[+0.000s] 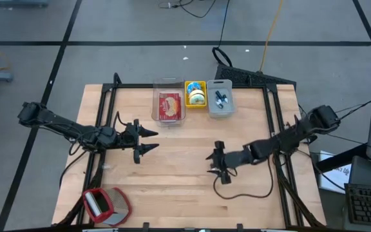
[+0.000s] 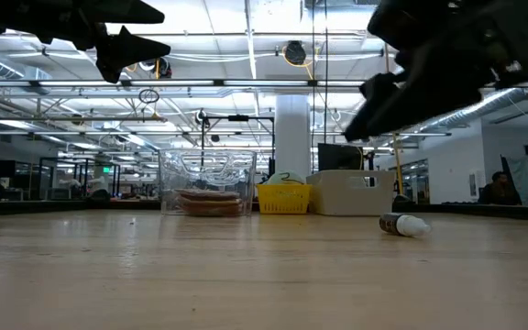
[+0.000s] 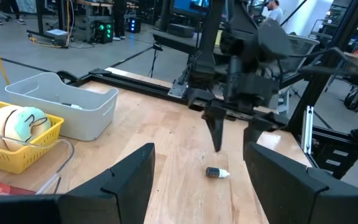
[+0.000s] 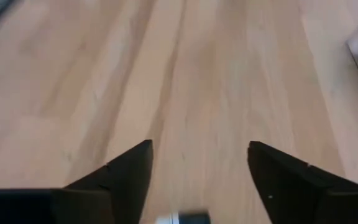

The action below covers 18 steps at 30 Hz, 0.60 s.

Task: Pick & Place Food Item
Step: Put the brown food coloring bottle into the grey bin

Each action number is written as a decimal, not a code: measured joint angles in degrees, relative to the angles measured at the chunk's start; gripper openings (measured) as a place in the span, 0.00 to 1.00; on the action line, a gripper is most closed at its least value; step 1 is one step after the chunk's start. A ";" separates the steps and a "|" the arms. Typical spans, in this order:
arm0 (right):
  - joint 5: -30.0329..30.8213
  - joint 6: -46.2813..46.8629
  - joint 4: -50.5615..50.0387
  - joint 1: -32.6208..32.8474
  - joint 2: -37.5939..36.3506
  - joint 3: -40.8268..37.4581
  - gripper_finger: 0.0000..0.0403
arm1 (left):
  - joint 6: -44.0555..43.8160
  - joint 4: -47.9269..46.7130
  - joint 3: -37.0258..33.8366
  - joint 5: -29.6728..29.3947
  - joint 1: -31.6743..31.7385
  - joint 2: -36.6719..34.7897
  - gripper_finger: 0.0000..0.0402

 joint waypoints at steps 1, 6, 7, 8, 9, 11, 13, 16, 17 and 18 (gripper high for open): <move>1.78 0.31 -1.64 0.94 0.00 0.00 0.63 | 0.00 0.00 0.00 0.00 0.00 0.00 0.63; 3.66 3.38 -5.03 3.30 1.67 -0.79 0.74 | 0.00 0.01 0.00 0.00 0.00 0.00 0.63; 3.67 3.44 -5.34 3.63 1.73 -1.15 0.75 | 0.00 0.00 0.00 0.00 -0.02 -0.01 0.63; 3.76 3.45 -5.43 3.86 1.69 -1.30 0.76 | 0.00 0.01 0.00 0.00 -0.02 -0.02 0.63; 3.67 3.42 -4.89 3.93 1.80 -1.37 0.76 | 0.00 0.02 0.00 0.01 -0.01 -0.02 0.63; 3.38 3.48 -4.25 3.55 2.97 -1.84 0.76 | 0.00 0.00 0.00 0.00 -0.02 -0.02 0.63; 2.17 3.46 -5.53 3.05 3.66 -2.82 0.76 | 0.00 0.02 0.00 0.00 -0.02 -0.02 0.63; 0.32 3.22 -3.97 1.85 5.03 -3.18 0.76 | 0.01 0.05 0.00 0.00 0.00 -0.02 0.63; 0.21 3.15 -4.00 1.54 5.37 -3.31 0.76 | 0.00 0.01 0.00 0.00 -0.02 -0.02 0.63; -0.09 3.05 -4.37 1.18 5.73 -3.41 0.76 | 0.01 0.01 0.00 0.00 -0.02 -0.02 0.63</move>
